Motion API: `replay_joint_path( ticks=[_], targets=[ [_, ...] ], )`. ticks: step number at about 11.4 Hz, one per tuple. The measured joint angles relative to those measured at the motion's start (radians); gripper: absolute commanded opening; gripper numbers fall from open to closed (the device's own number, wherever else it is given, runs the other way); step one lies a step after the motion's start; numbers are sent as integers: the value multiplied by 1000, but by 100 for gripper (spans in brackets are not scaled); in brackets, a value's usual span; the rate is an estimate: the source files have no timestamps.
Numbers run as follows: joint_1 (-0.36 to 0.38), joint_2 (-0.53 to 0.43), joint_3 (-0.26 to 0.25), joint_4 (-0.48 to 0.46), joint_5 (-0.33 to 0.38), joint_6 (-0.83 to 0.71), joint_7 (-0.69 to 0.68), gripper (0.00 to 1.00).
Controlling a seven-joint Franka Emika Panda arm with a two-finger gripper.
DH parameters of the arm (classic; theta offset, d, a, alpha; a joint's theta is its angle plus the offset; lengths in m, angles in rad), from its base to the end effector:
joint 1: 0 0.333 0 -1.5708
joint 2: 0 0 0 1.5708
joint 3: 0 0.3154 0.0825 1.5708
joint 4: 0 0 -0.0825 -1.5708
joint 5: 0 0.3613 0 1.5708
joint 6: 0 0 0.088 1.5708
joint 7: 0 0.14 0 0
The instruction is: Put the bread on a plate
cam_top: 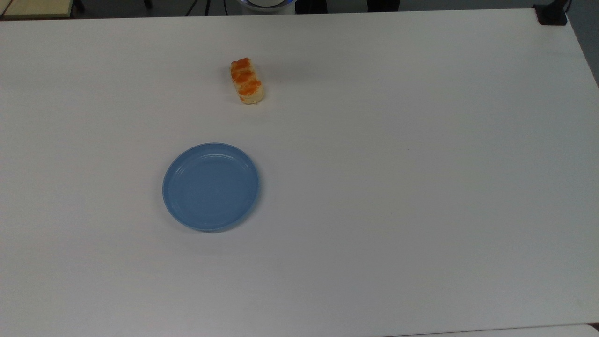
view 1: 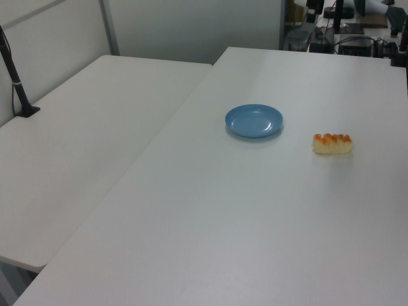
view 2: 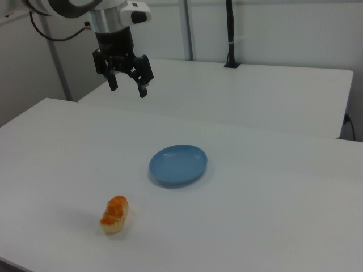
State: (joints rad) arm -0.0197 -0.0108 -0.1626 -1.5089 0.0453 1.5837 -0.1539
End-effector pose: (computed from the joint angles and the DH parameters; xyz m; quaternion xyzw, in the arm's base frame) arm 0.5253 -0.0910 0.6259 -0.9987 0.0135 -0.0460 0.0160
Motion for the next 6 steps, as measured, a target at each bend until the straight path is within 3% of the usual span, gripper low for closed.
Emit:
replay_joint_path(
  ticks=[6],
  targets=[
    [1, 4, 5, -1, 0, 0, -1, 100]
  ],
)
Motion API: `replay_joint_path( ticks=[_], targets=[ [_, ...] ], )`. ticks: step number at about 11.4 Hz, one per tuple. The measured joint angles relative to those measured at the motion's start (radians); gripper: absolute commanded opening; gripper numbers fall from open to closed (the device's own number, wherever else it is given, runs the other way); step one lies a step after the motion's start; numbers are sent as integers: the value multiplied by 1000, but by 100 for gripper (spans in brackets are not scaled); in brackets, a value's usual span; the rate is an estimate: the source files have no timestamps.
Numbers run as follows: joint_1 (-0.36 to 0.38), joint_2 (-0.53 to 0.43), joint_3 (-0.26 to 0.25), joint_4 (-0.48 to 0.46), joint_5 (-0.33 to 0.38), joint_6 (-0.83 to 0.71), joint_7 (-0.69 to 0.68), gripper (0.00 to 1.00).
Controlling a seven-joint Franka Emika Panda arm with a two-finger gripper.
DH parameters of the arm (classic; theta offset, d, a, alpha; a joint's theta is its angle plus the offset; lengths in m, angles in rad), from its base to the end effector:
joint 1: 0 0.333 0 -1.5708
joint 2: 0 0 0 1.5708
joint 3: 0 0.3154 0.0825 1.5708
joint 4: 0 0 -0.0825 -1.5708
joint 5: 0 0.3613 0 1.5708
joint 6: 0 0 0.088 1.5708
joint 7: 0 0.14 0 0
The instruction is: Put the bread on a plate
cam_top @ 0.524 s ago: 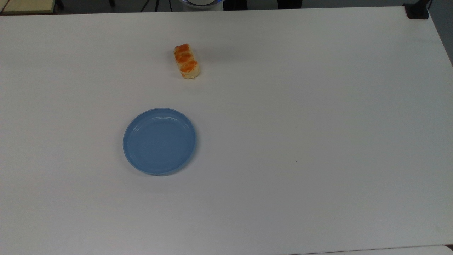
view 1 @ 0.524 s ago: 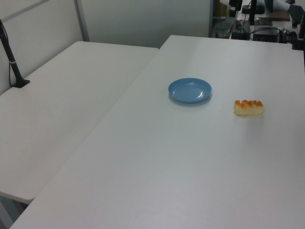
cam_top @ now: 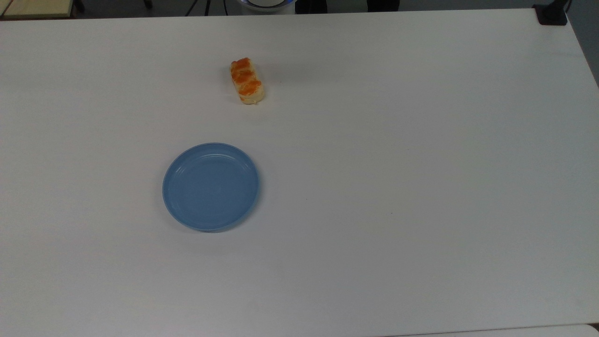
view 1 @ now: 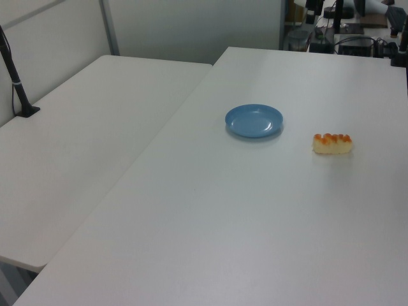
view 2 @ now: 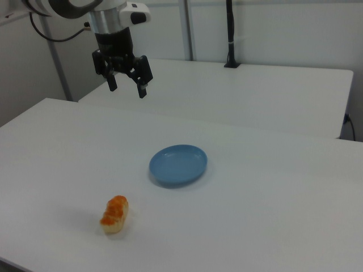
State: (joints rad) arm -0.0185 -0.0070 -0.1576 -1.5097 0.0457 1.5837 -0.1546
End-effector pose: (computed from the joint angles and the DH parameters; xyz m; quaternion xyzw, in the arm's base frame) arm 0.5270 -0.0877 0.6235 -0.9989 0.0101 -0.0437 0.0164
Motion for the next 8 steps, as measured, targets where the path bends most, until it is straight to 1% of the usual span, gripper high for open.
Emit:
replay_joint_path(
  ticks=[8],
  targets=[
    [8, 1, 7, -9, 0, -6, -28, 100]
  ],
)
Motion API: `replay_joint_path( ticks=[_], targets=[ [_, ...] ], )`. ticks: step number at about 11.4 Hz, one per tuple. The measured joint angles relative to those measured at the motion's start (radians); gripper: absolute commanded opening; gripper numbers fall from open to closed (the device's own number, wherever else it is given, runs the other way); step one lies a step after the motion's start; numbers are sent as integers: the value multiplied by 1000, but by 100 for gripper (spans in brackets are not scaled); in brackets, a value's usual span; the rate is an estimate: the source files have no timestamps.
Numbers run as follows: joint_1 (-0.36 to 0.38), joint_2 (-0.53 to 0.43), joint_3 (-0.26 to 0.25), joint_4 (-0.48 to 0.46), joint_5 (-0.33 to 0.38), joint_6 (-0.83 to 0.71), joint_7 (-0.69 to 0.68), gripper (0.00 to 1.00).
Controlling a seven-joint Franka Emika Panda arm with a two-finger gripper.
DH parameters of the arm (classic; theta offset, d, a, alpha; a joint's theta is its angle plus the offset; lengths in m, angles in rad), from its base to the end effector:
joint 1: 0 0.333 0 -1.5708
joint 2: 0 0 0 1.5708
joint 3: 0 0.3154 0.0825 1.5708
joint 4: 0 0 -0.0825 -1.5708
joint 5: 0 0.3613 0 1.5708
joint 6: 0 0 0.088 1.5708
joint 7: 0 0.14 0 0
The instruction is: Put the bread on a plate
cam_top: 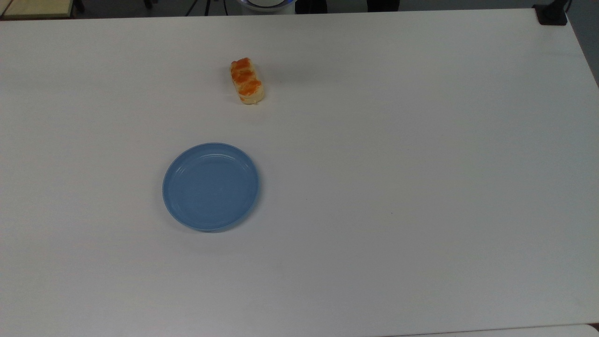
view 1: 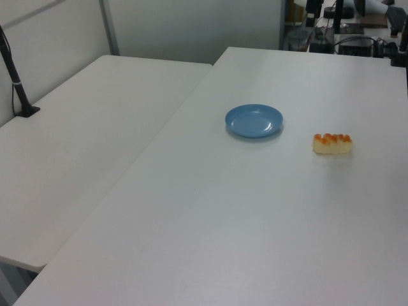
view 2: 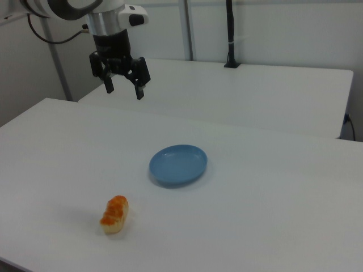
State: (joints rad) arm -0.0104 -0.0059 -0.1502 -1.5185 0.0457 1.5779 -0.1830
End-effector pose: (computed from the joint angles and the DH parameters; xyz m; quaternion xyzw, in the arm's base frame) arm 0.5276 -0.0793 0.6184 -0.9991 -0.0118 -0.0361 0.0174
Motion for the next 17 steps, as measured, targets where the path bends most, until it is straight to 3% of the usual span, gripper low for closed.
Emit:
replay_joint_path(
  ticks=[17],
  targets=[
    [0, -16, 4, -52, 0, -28, -79, 100]
  ],
)
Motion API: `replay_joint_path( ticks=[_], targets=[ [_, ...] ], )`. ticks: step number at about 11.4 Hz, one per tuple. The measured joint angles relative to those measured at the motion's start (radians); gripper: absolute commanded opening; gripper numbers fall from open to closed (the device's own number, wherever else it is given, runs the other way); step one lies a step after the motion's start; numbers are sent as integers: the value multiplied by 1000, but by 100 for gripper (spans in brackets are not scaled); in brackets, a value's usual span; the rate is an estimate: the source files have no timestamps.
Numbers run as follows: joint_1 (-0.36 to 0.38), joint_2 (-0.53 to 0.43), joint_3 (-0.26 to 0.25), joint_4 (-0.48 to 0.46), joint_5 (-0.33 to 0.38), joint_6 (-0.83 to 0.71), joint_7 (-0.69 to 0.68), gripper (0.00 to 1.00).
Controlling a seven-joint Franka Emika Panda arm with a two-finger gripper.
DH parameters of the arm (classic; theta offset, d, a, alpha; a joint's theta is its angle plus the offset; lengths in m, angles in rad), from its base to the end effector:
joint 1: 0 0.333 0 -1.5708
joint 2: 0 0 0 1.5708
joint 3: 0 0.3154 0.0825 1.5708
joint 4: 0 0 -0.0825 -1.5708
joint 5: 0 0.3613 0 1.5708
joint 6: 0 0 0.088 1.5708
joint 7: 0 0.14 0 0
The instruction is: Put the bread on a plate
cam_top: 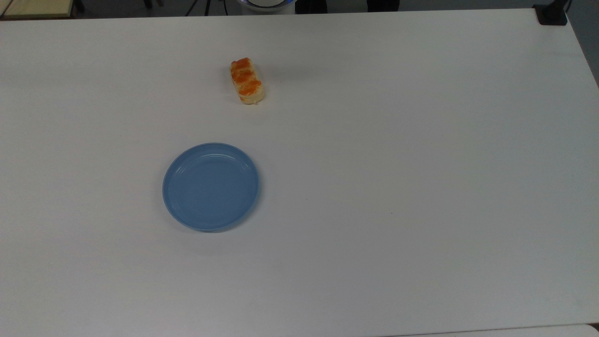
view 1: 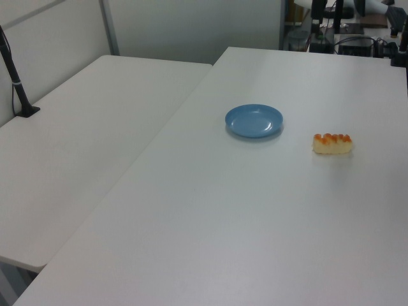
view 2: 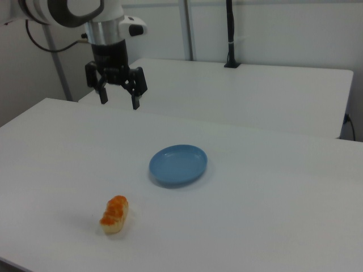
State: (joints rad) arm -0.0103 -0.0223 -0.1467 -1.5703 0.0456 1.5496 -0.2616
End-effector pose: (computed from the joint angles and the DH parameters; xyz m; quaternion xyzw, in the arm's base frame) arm 0.5175 -0.0762 0.6011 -0.9983 -0.0528 -0.0057 0.0238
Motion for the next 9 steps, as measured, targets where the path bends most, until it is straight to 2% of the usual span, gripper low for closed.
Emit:
replay_joint_path(
  ticks=[3, 6, 9],
  targets=[
    [-25, -108, 2, -141, -27, -5, -140, 100],
    [-76, -163, -5, -262, -27, 13, -181, 100],
    [-92, -207, -3, -520, -27, 251, -183, 100]
  ],
)
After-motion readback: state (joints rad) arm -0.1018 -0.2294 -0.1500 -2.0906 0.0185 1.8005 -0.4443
